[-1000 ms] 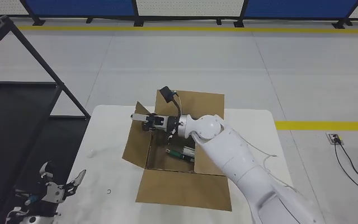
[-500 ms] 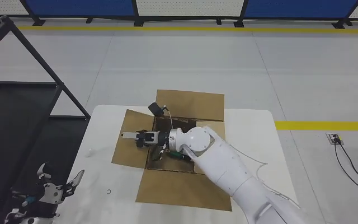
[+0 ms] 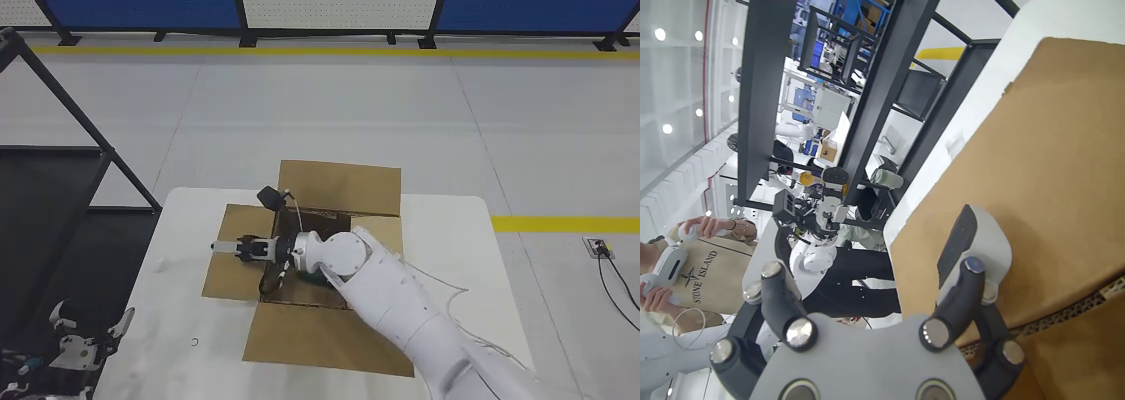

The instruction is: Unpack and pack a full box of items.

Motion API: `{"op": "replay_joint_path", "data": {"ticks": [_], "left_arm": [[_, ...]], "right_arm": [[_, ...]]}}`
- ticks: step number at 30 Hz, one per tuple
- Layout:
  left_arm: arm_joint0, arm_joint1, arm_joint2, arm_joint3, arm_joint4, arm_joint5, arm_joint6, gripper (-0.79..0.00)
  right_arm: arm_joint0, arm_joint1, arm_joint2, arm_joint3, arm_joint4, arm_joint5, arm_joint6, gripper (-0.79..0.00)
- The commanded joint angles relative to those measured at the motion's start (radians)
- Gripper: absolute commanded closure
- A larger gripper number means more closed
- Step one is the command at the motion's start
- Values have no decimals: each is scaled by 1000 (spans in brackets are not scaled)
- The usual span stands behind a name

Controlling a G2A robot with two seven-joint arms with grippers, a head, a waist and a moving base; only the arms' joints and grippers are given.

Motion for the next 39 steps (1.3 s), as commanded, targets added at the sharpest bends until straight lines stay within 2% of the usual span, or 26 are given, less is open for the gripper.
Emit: {"op": "replay_joint_path", "data": {"ticks": [1,11,16,21,25,28,30,33,36,39], "left_arm": [[-4,0,6,-9,10,-1,-5,-785],[-2,-2,24,-65,50,3,-17,-785],[25,-3,9,-135,67,7,1,-785],[82,-3,-40,-291,80,-16,24,-785],[135,-4,-77,-479,116,-28,19,-785],[150,-3,-70,-612,148,-58,-36,-785],[130,0,-35,-675,184,-68,-99,-785],[62,6,62,-703,187,-128,-208,-785],[-92,13,217,-661,91,-212,-399,-785],[-267,11,367,-586,40,-203,-574,-785]], "right_arm": [[1,7,28,-4,34,-30,34,-785],[-20,59,141,-68,77,-90,101,-785],[-43,98,214,-115,70,-103,104,-785],[-91,152,314,-188,54,-117,114,-785],[-168,215,443,-287,38,-127,146,-785],[-264,268,570,-411,33,-119,178,-785],[-351,300,661,-518,41,-106,199,-785],[-473,336,784,-669,47,-81,216,-785],[-617,368,911,-826,53,-54,211,-785],[-717,385,1005,-911,82,-46,187,-785]]}}
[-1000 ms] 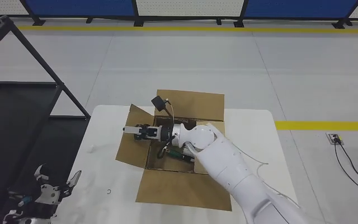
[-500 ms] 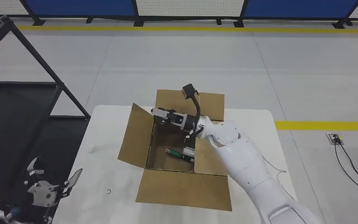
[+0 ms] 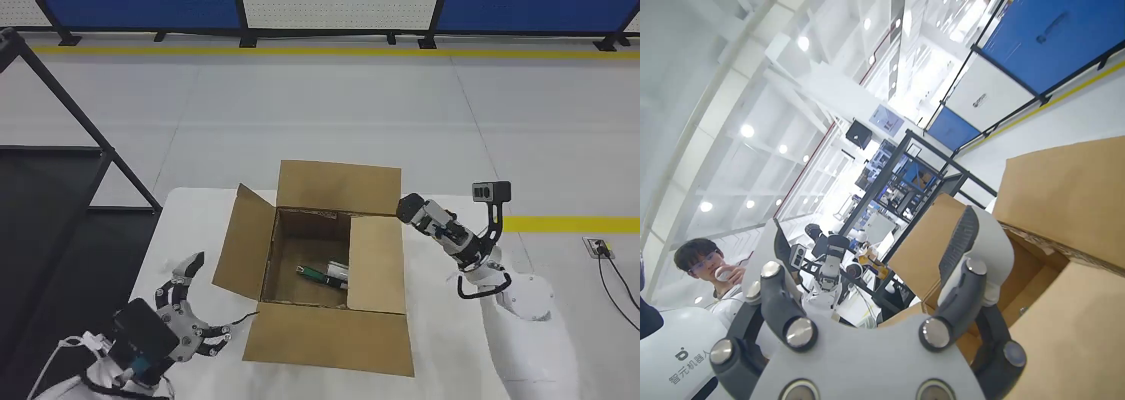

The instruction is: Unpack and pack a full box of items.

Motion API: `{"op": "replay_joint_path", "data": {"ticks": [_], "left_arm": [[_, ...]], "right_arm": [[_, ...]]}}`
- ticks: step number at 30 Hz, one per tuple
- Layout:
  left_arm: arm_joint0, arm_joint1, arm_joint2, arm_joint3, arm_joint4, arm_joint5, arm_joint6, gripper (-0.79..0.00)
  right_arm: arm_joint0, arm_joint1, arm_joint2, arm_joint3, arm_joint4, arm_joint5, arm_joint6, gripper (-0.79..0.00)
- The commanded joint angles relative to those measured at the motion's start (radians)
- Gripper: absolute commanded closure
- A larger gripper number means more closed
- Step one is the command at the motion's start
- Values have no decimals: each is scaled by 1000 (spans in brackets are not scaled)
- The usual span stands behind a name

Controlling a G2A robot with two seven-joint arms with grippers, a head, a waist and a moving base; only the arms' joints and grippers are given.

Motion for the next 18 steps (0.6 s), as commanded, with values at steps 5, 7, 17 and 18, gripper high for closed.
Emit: {"op": "replay_joint_path", "data": {"ticks": [5,7,17,18], "left_arm": [[-283,-14,266,155,-58,45,-260,-785],[-283,-14,266,155,-58,45,-260,-785],[-286,-15,267,177,-61,63,-266,-785],[-302,-19,289,205,-86,83,-264,-785]], "right_arm": [[-154,24,137,-74,60,-2,-48,-785],[-162,25,144,-73,61,4,-56,-785],[-164,25,140,-79,64,11,-64,-785],[-168,26,131,-95,73,20,-70,-785]]}}
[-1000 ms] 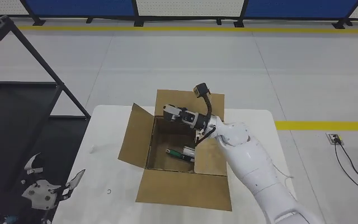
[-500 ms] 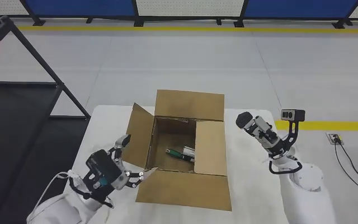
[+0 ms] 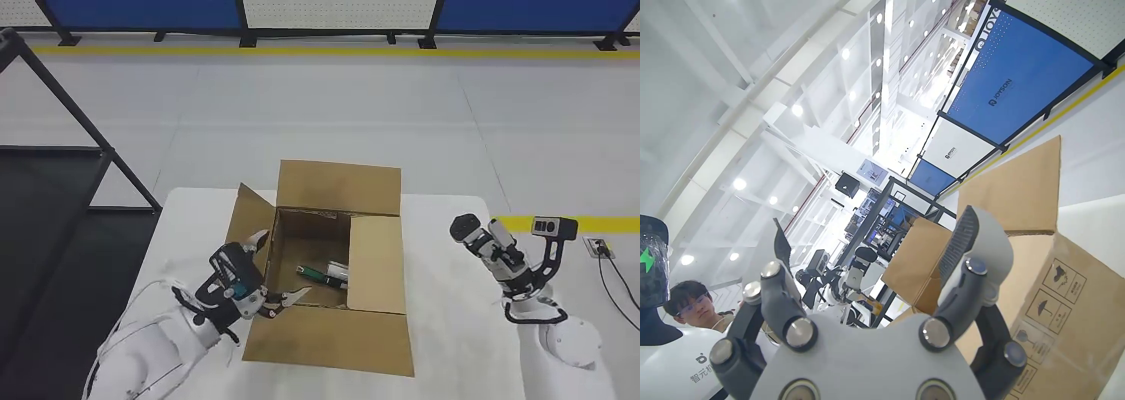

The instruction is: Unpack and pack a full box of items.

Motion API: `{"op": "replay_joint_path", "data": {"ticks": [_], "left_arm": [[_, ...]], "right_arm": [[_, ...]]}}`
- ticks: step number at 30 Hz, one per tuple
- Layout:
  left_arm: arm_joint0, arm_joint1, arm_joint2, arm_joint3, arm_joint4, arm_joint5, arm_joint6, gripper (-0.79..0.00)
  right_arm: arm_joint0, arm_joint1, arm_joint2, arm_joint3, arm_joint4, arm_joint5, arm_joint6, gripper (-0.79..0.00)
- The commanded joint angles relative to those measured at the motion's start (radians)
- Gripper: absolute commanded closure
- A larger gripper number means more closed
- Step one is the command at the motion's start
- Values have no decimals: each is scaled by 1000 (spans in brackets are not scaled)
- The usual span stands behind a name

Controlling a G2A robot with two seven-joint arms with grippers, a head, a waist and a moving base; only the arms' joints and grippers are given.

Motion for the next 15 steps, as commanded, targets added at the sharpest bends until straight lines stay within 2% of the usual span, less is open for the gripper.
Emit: {"op": "replay_joint_path", "data": {"ticks": [1,2,6,10,13,15], "left_arm": [[-33,-8,50,66,-74,27,-13,-785],[-51,-11,69,89,-108,27,-32,-785],[-200,-34,197,225,-292,61,-167,-785],[-348,-67,312,394,-575,132,-307,-785],[-453,-91,368,514,-780,222,-419,-785],[-474,-94,378,532,-800,235,-452,-785]], "right_arm": [[-6,2,-8,-22,13,13,-9,-785],[-9,3,-5,-25,15,14,-11,-785],[-35,14,37,-27,41,3,-19,-785],[-74,25,88,-23,75,-16,-8,-785],[-97,32,114,-16,102,-24,-5,-785],[-105,36,123,-9,114,-17,-5,-785]]}}
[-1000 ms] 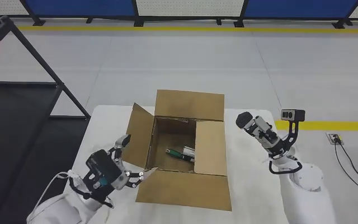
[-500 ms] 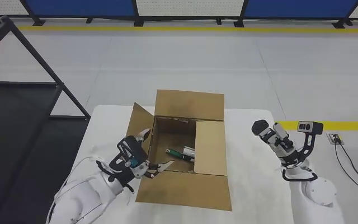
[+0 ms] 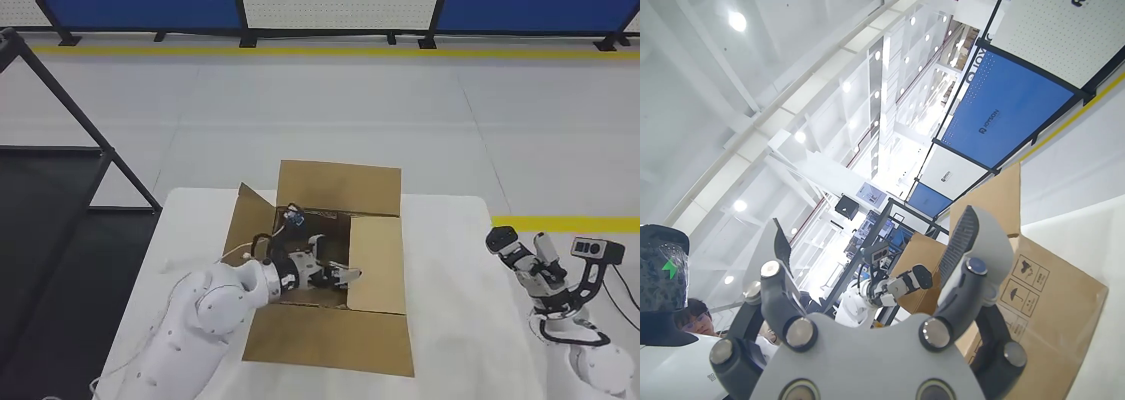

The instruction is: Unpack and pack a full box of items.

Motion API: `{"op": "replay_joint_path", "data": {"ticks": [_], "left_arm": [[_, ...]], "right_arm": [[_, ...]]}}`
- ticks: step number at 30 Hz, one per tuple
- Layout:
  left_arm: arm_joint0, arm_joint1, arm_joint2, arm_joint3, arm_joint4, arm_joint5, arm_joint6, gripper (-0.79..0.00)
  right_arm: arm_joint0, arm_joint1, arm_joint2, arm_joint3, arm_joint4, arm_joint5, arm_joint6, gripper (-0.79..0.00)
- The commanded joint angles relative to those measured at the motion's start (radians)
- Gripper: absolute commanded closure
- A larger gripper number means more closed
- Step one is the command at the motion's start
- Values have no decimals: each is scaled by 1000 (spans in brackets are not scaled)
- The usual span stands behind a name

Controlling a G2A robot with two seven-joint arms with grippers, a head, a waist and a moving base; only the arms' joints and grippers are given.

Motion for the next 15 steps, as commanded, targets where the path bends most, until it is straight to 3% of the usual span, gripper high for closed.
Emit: {"op": "replay_joint_path", "data": {"ticks": [1,7,9,15], "left_arm": [[0,0,1,3,-10,1,0,-785],[2,0,1,4,-8,4,3,-785],[5,-2,8,18,17,55,17,-785],[-83,-49,135,149,-94,177,-32,-785]], "right_arm": [[-5,4,6,5,-3,12,1,-785],[-5,5,8,5,-7,14,0,-785],[-5,5,8,5,-7,14,0,-785],[-21,11,0,-22,2,43,-24,-785]]}}
